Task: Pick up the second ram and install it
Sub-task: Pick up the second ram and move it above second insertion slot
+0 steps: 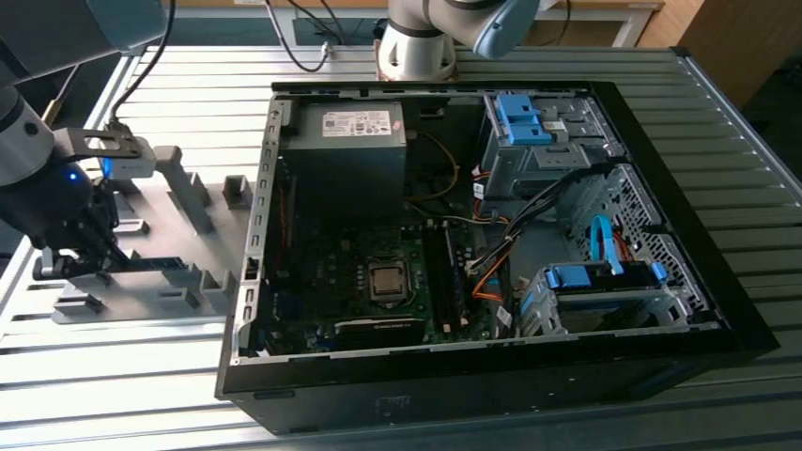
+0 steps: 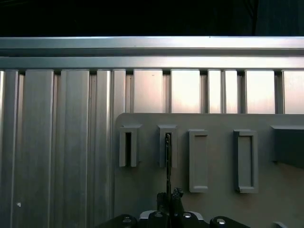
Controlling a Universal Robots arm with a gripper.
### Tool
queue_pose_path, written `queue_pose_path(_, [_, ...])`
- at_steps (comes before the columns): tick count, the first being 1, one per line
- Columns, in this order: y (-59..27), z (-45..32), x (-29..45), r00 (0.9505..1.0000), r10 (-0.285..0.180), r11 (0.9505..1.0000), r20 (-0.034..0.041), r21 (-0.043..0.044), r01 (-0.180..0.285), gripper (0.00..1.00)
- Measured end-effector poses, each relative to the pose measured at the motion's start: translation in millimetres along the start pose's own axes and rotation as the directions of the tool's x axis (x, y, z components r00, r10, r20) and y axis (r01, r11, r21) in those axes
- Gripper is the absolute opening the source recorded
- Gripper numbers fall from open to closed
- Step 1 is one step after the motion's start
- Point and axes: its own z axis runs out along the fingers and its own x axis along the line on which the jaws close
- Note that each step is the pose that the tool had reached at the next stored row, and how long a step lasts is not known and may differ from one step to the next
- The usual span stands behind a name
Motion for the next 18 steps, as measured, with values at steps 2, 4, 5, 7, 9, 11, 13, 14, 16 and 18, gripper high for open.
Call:
queue_pose_path(2, [0.0, -1.2, 0.0, 1.0000, 0.000, 1.0000, 0.0000, 0.0000, 0.000, 0.14])
queue_pose_path(4, [0.0, -2.4, 0.0, 1.0000, 0.000, 1.0000, 0.0000, 0.0000, 0.000, 0.14])
queue_pose_path(5, [0.1, -3.1, 0.0, 1.0000, 0.000, 1.0000, 0.0000, 0.0000, 0.000, 0.14])
queue_pose_path(7, [0.0, -4.6, 0.0, 1.0000, 0.000, 1.0000, 0.0000, 0.0000, 0.000, 0.14])
queue_pose_path(9, [0.1, -6.1, -0.1, 1.0000, 0.000, 1.0000, -0.0001, 0.0000, 0.000, 0.14])
queue_pose_path(11, [0.1, -7.6, -0.1, 1.0000, 0.000, 1.0000, 0.0000, 0.0001, 0.000, 0.14])
queue_pose_path(13, [0.1, -9.2, -0.1, 1.0000, 0.000, 1.0000, -0.0001, 0.0000, 0.000, 0.14])
queue_pose_path(14, [0.1, -9.9, -0.1, 1.0000, 0.000, 1.0000, 0.0000, 0.0001, 0.000, 0.14])
queue_pose_path(16, [0.1, -11.5, -0.1, 1.0000, 0.000, 1.0000, 0.0000, 0.0001, 0.000, 0.14])
queue_pose_path(18, [0.2, -13.6, -0.1, 1.0000, 0.000, 1.0000, 0.0000, 0.0000, 0.000, 0.14])
